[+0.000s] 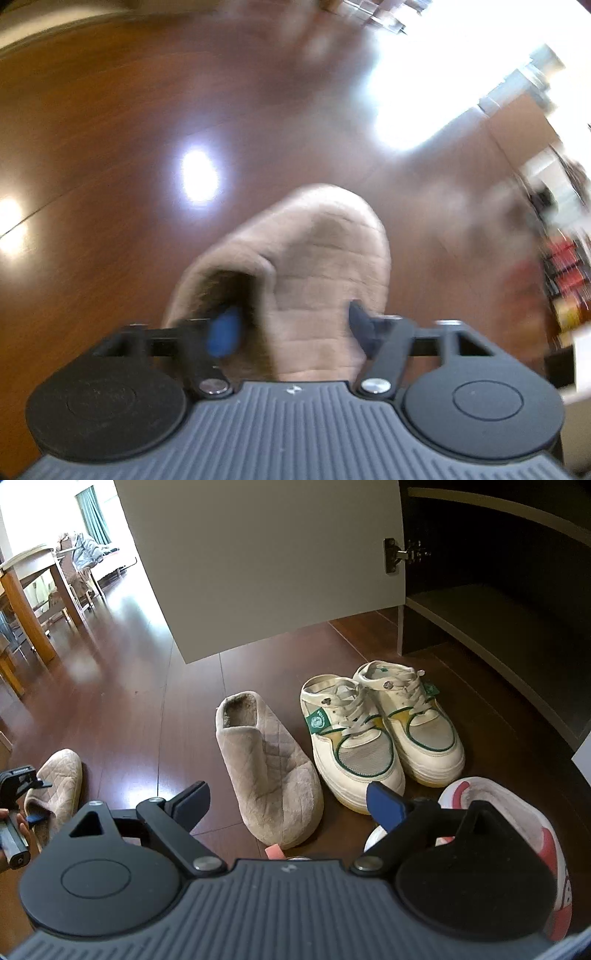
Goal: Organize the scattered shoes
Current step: 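Grasp the second beige quilted slipper with the left tool, then open the left tool on the slipper while the right tool grasps it, then set the beige slipper beside its mate with the right tool and release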
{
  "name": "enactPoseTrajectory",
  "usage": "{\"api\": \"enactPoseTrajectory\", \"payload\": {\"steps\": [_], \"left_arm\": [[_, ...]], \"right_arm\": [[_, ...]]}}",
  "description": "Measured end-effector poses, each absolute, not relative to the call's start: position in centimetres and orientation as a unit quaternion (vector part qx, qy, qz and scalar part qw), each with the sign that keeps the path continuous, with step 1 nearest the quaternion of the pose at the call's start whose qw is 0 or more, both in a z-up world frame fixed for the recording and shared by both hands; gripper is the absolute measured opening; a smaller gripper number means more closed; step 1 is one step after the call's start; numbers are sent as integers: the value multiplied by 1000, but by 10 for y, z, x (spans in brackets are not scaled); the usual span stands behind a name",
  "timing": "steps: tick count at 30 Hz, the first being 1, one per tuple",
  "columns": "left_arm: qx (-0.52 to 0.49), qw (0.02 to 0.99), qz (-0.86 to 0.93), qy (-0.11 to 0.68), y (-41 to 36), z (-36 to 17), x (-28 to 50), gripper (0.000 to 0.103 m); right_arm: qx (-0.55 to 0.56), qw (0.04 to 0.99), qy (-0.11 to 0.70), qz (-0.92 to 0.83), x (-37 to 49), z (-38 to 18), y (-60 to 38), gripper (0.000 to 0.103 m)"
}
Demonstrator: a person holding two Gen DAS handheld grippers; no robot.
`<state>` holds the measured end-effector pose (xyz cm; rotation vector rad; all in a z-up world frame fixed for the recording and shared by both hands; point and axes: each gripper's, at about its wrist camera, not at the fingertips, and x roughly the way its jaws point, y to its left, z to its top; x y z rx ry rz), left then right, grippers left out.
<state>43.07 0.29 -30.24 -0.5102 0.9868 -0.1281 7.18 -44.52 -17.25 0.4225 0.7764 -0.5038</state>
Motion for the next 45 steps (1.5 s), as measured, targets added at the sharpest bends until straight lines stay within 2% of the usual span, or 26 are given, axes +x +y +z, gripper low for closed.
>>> {"api": "enactPoseTrajectory", "payload": {"steps": [5,8,10,12,14,15,16,17,19,23,27,31,32,33,34,35,36,38,40,45], "left_arm": [[22,867,-286,407,-45,-256,429,4],[213,812,-431,330,-67,-225,398,4],[301,764,-486,300,-75,-214,381,5],[413,682,-535,279,-83,-209,360,9],[483,610,-557,290,-90,-211,347,29],[509,582,-559,299,-92,-213,343,30],[521,574,-557,299,-92,-210,337,31],[529,574,-550,297,-89,-207,334,50],[526,580,-542,305,-85,-202,333,59],[501,623,-509,320,-63,-180,306,59],[486,651,-476,337,-51,-174,273,60],[410,679,-467,392,-27,-165,260,62],[395,680,-467,405,-23,-165,262,62],[391,681,-467,407,-21,-166,262,62],[392,685,-463,403,-19,-166,264,62],[395,692,-454,397,-18,-168,267,62],[391,701,-444,398,-18,-168,272,62],[369,720,-425,405,-16,-167,286,62],[342,736,-414,412,-16,-166,297,62],[324,750,-403,413,-20,-164,305,62]], "right_arm": [[182,875,374,-248,64,-170,-441,90],[181,875,374,-250,58,-167,-442,90],[187,874,375,-244,57,-167,-442,90],[185,877,378,-230,59,-169,-438,90],[176,882,386,-204,67,-170,-430,91],[173,884,388,-197,69,-171,-428,92],[161,888,396,-168,77,-173,-419,93],[151,891,401,-147,83,-174,-413,94],[130,897,410,-102,96,-179,-399,95],[53,895,442,40,150,-201,-346,96],[-33,892,434,123,199,-225,-289,96],[-96,886,424,165,253,-266,-223,94],[-104,884,424,166,260,-274,-214,88],[-108,882,427,168,266,-280,-208,58],[-116,872,448,158,278,-295,-197,33],[-119,870,456,147,283,-302,-192,16],[-121,870,457,136,286,-304,-191,13],[-51,885,449,113,292,-293,-205,11],[23,895,437,84,296,-280,-231,10],[97,896,433,-13,293,-271,-298,11]]}}
